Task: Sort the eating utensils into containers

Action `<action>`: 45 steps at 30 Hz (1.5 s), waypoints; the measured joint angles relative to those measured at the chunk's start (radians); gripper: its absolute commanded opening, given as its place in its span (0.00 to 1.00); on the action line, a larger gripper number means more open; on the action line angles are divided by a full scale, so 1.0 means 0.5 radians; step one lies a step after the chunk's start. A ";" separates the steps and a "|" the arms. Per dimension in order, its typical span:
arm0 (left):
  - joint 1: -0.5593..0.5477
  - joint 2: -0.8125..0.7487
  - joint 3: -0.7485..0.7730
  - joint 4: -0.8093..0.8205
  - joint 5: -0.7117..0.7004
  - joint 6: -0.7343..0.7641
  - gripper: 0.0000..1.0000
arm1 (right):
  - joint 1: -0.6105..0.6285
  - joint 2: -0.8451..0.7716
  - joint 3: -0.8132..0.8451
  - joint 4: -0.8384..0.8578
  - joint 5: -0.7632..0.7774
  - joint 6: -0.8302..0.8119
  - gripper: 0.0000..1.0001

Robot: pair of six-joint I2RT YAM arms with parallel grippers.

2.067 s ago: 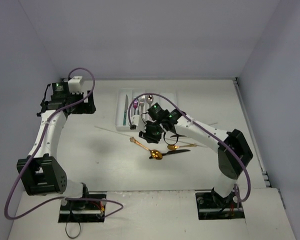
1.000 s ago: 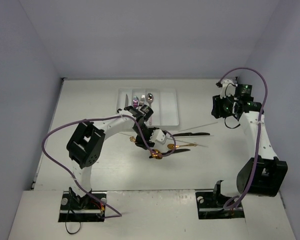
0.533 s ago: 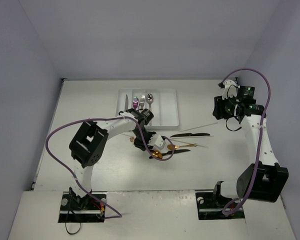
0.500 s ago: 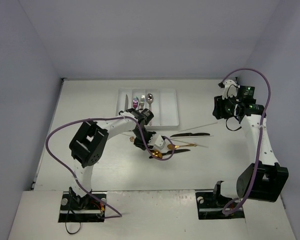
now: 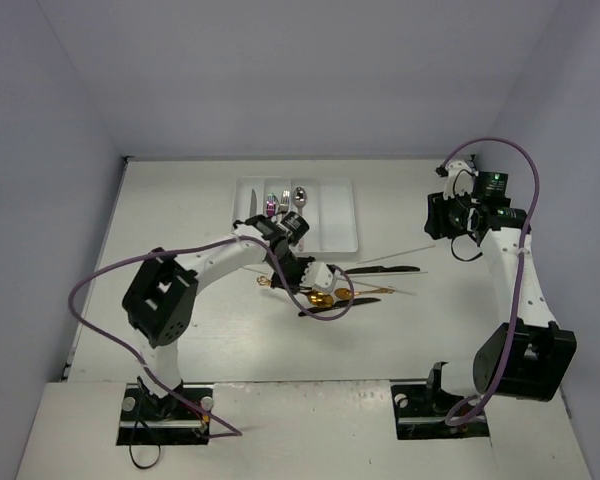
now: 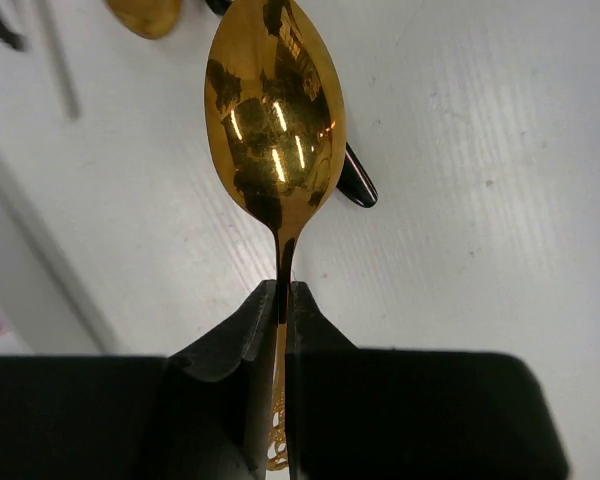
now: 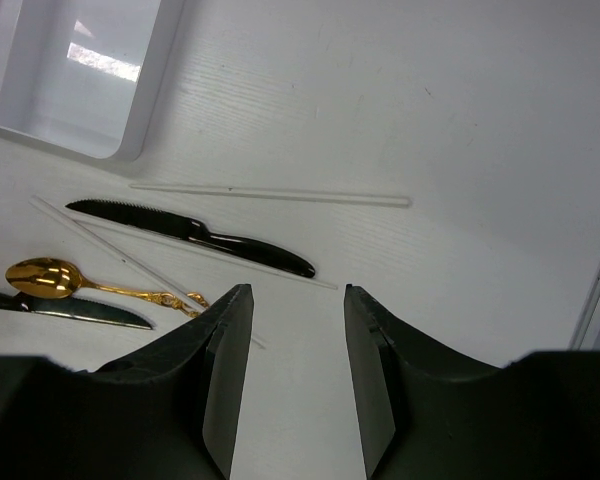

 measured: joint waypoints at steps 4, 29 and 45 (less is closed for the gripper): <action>0.001 -0.305 0.118 -0.035 0.075 -0.183 0.00 | 0.000 0.039 0.001 0.002 -0.017 -0.001 0.40; 0.334 0.761 1.427 0.409 -1.256 -3.044 0.00 | -0.020 0.190 0.062 0.005 -0.045 0.010 0.40; 0.314 0.922 1.544 0.450 -1.288 -3.256 0.23 | -0.086 0.189 0.061 0.004 -0.028 0.022 0.41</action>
